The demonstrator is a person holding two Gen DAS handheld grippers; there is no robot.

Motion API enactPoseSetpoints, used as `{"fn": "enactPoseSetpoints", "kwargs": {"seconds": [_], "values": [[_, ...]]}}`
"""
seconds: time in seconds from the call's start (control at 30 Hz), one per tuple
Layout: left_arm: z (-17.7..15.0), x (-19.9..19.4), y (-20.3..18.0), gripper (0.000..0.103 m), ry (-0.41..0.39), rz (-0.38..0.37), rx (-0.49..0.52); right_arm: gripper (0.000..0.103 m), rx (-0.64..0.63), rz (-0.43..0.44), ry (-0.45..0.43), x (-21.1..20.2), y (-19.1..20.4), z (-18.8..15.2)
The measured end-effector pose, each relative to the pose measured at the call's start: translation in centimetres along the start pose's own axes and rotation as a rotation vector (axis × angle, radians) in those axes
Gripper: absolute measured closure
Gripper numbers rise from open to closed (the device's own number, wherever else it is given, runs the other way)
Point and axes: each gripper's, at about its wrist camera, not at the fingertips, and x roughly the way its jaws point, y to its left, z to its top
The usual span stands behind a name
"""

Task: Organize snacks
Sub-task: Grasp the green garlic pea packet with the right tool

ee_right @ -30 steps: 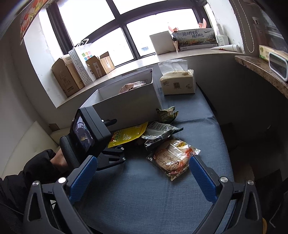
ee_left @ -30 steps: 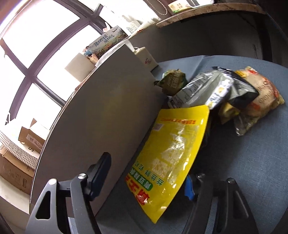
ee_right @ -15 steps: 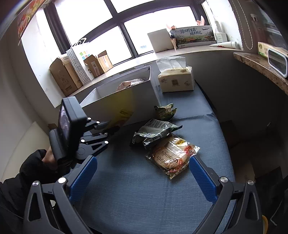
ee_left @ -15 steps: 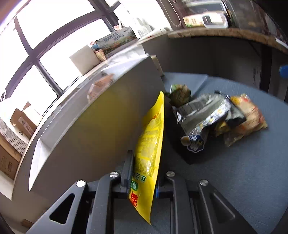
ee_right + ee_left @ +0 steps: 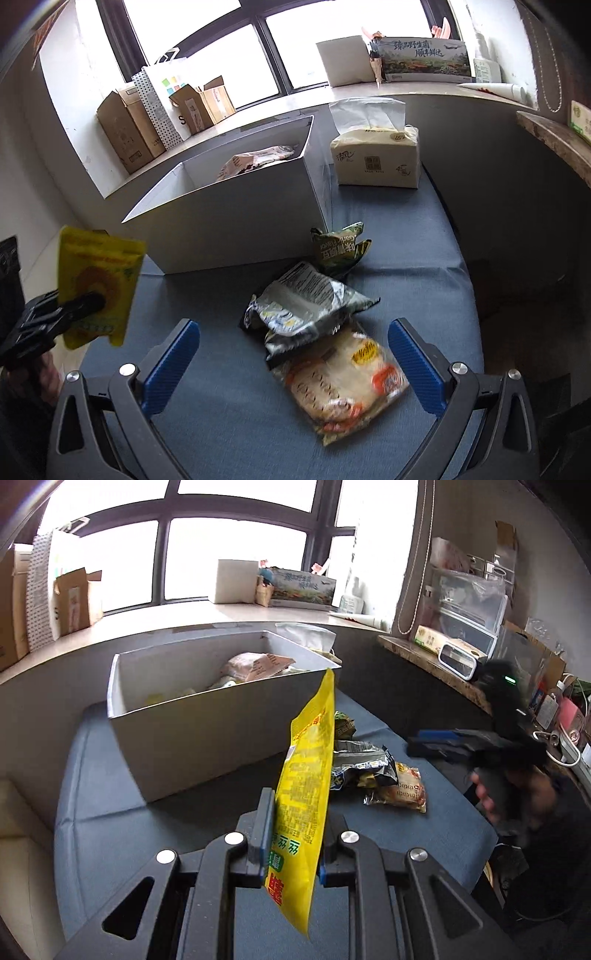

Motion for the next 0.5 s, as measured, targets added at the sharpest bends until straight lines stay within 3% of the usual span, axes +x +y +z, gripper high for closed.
{"fn": "enactPoseSetpoints", "kwargs": {"seconds": [0.23,0.37,0.5], "values": [[-0.8,-2.0,1.0,0.083,-0.034,-0.019,-0.045,0.000,-0.006,-0.001,0.086,6.7,-2.7,5.1],[-0.9,-2.4,1.3,0.083,-0.043,-0.016,-0.046,0.000,0.043,0.018,0.121,9.2,-3.8,6.4],[-0.9,-2.6,1.6,0.083,-0.047,-0.022,-0.055,0.004,-0.010,-0.020,0.168,11.2,-3.4,6.7]]}}
